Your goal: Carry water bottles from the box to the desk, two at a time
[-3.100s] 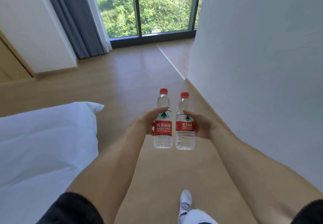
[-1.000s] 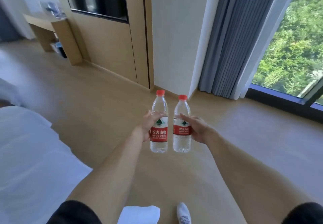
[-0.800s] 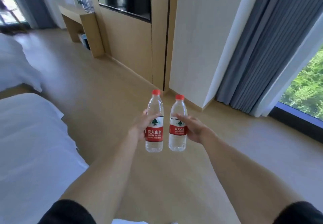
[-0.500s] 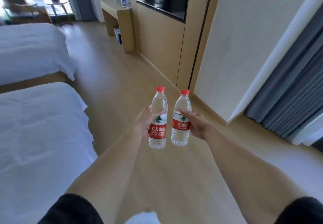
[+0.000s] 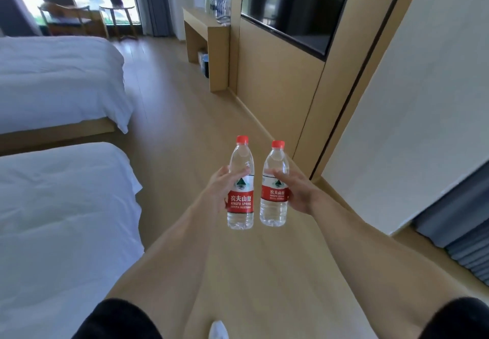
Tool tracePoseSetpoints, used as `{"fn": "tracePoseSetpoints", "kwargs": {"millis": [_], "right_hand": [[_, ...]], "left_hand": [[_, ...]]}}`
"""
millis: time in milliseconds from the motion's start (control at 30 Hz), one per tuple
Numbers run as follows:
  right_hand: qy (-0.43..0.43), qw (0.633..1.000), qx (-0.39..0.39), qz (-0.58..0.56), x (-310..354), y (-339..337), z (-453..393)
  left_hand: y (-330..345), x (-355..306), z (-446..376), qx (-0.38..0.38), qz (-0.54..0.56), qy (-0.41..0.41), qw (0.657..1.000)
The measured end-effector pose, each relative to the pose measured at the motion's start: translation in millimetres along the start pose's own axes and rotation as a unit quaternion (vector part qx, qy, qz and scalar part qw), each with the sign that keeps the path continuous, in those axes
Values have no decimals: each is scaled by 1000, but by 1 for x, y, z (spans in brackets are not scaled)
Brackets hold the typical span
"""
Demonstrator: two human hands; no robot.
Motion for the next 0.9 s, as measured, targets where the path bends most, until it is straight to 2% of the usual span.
{"fn": "tracePoseSetpoints", "kwargs": {"millis": [200, 467, 900], "right_hand": [[45, 998, 31, 15, 23, 49, -108], [46, 996, 76, 9, 50, 90, -246], [83, 979, 188, -7, 135, 158, -502]], "left_hand": [[-61, -48, -81, -18, 28, 13, 999], [-133, -89, -171, -65, 26, 28, 997], [-237, -205, -346, -185, 31, 19, 982]]}}
Point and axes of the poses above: each hand's wrist, its own z-axis away from the middle knuckle, its own y-axis out of the palm, x = y × z, the point moved 5 cm from there along -z, towards the middle knuckle, and after that the axes turned 14 degrees about -z, right-handed, at the moved point
